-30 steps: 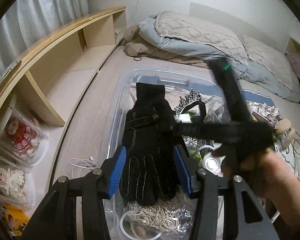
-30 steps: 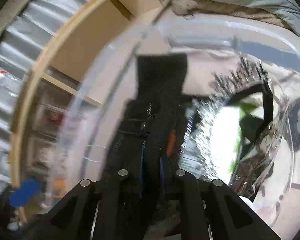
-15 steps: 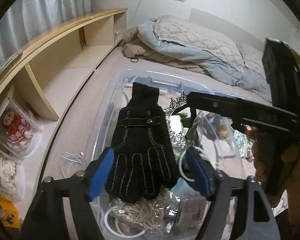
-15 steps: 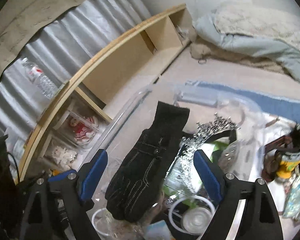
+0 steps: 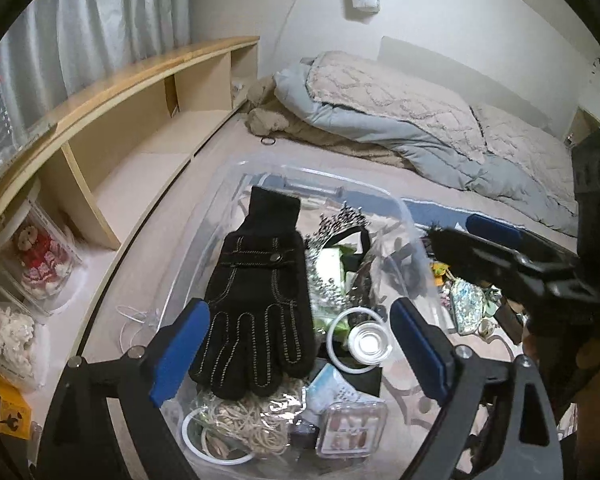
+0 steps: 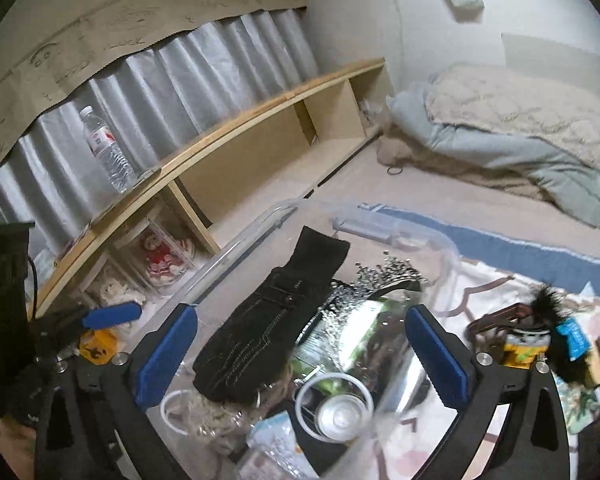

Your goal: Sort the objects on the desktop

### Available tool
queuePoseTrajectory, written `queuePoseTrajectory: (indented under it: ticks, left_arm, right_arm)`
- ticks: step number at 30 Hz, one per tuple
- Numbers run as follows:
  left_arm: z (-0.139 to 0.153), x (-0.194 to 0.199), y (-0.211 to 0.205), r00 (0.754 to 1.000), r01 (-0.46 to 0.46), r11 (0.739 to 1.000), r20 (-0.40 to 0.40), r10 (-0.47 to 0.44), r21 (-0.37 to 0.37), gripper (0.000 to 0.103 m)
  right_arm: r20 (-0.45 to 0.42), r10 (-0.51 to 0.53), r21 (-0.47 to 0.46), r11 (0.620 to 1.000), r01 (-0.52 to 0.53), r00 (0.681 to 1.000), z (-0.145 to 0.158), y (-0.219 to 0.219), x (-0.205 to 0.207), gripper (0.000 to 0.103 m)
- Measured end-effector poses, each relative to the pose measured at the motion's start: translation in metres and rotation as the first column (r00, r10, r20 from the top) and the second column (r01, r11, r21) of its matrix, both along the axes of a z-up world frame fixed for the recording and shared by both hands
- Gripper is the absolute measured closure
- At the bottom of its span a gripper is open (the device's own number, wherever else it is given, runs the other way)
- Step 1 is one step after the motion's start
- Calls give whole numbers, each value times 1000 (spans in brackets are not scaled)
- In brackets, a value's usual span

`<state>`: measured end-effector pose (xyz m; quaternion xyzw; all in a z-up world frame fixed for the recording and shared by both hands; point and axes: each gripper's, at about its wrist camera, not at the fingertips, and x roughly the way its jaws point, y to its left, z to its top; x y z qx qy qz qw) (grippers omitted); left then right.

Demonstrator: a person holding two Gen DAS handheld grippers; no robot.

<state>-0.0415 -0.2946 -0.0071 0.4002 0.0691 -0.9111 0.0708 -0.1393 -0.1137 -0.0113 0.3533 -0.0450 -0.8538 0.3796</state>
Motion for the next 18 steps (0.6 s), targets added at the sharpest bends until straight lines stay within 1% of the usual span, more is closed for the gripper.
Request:
queuePoseTrajectory:
  ticks: [2, 5, 12, 18]
  left_arm:
    - [5, 2, 7, 1000, 4, 1000, -11, -4, 0, 10]
    - [13, 5, 19, 999, 18, 1000, -30, -18, -1, 4]
    - [28, 15, 51, 996, 56, 998, -74, -56, -7, 4]
    - [40, 26, 81, 986, 92, 996, -140, -92, -8, 4]
  right_arm:
    - [-18, -5, -1, 1000, 5, 1000, 7, 10, 6, 0]
    - [-53, -15, 9, 1000, 16, 999, 16, 24, 17, 0]
    - [-108, -33, 18, 999, 35, 994, 35, 60, 42, 0]
    - [-163, -63, 21, 998, 67, 985, 47, 97, 66, 0]
